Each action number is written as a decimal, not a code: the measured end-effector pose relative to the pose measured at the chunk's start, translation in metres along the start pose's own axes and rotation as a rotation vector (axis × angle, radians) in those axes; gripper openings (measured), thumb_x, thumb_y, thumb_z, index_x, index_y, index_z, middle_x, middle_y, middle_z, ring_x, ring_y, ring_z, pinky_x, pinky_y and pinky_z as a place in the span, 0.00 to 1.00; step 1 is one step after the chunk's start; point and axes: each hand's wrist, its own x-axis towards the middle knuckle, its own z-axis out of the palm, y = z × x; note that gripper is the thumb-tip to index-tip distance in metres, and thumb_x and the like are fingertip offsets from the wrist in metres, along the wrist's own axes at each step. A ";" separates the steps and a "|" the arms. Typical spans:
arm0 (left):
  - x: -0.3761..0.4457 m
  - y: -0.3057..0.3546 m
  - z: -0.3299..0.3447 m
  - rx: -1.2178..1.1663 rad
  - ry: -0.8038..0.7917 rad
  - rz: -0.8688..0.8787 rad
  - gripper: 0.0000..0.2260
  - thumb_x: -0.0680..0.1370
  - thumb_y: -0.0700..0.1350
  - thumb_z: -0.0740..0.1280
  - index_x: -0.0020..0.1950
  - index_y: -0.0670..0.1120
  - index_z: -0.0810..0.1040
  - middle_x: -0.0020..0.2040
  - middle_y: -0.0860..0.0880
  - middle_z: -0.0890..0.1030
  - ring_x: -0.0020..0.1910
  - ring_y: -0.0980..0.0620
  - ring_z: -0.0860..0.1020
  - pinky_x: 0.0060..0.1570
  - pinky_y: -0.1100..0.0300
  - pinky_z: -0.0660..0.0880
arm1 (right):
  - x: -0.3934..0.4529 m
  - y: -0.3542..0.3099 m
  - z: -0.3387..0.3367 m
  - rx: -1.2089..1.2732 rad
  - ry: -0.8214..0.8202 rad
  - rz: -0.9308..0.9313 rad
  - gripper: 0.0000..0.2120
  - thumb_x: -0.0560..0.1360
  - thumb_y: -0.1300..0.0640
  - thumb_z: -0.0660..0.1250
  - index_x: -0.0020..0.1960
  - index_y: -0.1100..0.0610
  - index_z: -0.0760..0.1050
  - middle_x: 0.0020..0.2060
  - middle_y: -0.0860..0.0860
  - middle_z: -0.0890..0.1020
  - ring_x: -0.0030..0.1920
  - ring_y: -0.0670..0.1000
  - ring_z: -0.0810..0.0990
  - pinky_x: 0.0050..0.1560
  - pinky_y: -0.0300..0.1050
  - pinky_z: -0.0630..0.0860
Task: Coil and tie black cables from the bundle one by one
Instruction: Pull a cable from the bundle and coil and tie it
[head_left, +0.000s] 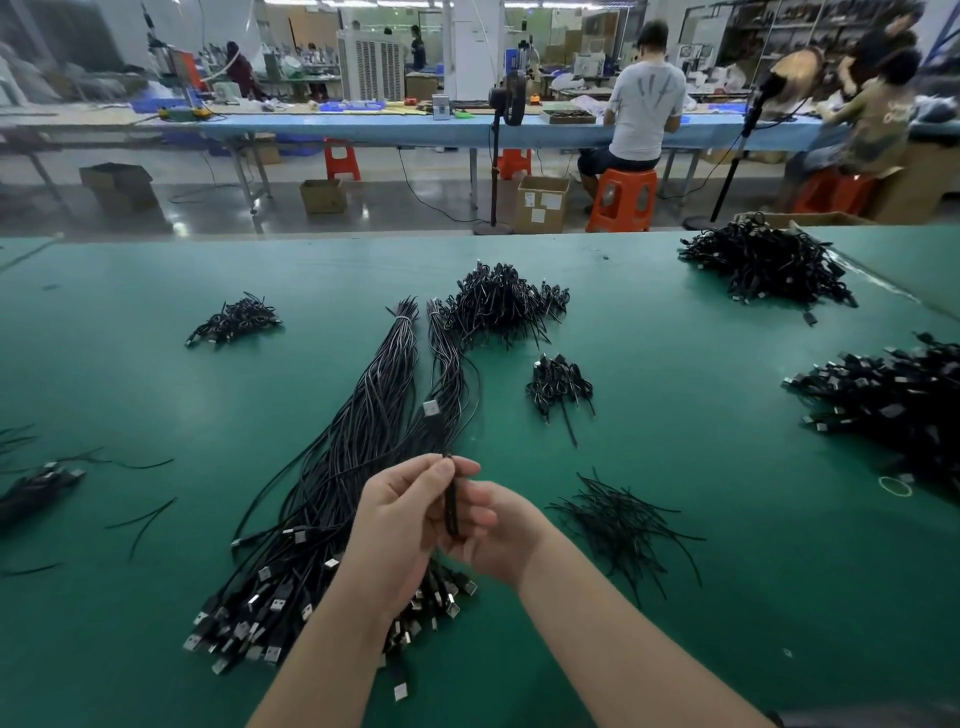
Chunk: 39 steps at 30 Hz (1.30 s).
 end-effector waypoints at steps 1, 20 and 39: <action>-0.003 -0.001 0.001 0.007 -0.026 -0.004 0.11 0.79 0.40 0.64 0.46 0.38 0.85 0.38 0.35 0.83 0.32 0.42 0.82 0.32 0.54 0.80 | -0.003 -0.006 -0.001 -0.054 -0.042 -0.039 0.19 0.84 0.57 0.56 0.34 0.56 0.67 0.18 0.45 0.66 0.20 0.44 0.65 0.27 0.36 0.67; 0.003 -0.047 0.013 -0.102 0.436 -0.113 0.10 0.84 0.37 0.60 0.52 0.33 0.79 0.43 0.35 0.85 0.44 0.38 0.86 0.39 0.57 0.82 | -0.027 -0.057 0.021 -0.494 0.031 -0.416 0.11 0.81 0.57 0.66 0.43 0.60 0.82 0.32 0.50 0.80 0.32 0.47 0.75 0.35 0.39 0.75; 0.043 0.012 0.017 -0.580 0.561 -0.030 0.11 0.85 0.39 0.60 0.56 0.31 0.75 0.48 0.36 0.85 0.45 0.45 0.86 0.38 0.61 0.82 | -0.035 0.006 0.007 0.107 0.018 -0.354 0.08 0.79 0.63 0.67 0.48 0.61 0.85 0.40 0.55 0.84 0.36 0.50 0.82 0.37 0.42 0.81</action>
